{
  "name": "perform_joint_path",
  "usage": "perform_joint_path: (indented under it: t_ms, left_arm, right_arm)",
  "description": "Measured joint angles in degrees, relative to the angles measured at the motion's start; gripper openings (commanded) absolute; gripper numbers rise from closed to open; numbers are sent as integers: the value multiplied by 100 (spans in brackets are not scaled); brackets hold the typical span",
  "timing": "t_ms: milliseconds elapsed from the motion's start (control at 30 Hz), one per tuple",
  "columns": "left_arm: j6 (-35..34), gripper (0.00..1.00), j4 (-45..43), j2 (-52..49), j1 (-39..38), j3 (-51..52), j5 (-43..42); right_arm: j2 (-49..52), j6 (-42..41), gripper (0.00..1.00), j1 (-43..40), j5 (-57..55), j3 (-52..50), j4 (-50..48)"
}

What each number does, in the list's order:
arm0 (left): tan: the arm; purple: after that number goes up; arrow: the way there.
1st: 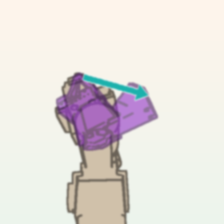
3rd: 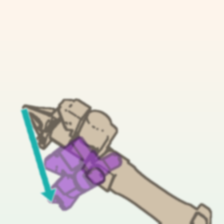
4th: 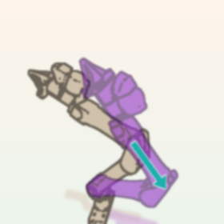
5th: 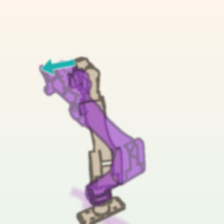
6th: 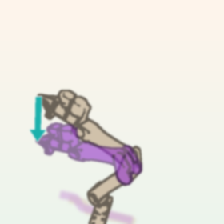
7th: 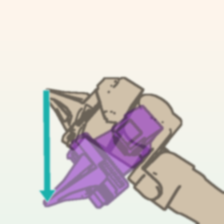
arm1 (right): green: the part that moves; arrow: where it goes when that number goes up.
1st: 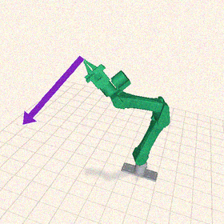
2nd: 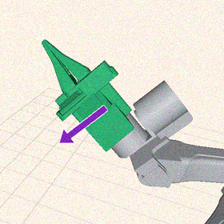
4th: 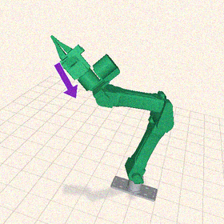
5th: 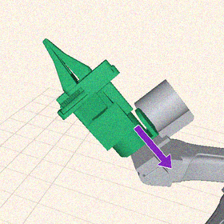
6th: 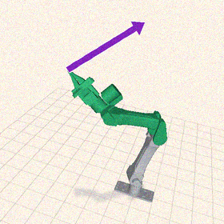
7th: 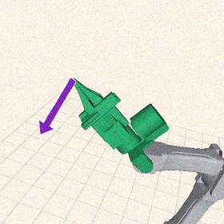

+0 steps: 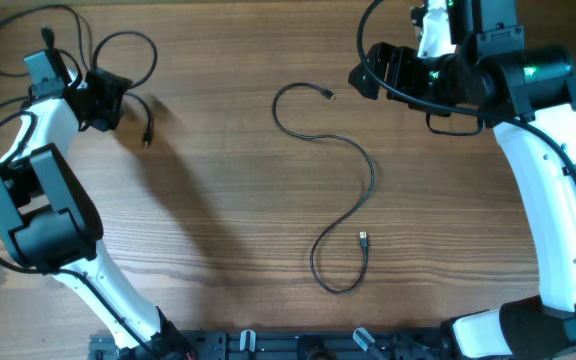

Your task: Untangle cables

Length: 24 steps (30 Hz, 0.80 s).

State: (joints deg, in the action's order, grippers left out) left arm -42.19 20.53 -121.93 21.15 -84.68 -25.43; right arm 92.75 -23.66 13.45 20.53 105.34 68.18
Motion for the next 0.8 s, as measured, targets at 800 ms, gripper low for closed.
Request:
perform_joint_path:
  t_ms: [800]
  left_arm:
    - [2074,100,3134,2096,-2017,258,-304]
  right_arm:
    - [0,0,100,2,-911,0,-313]
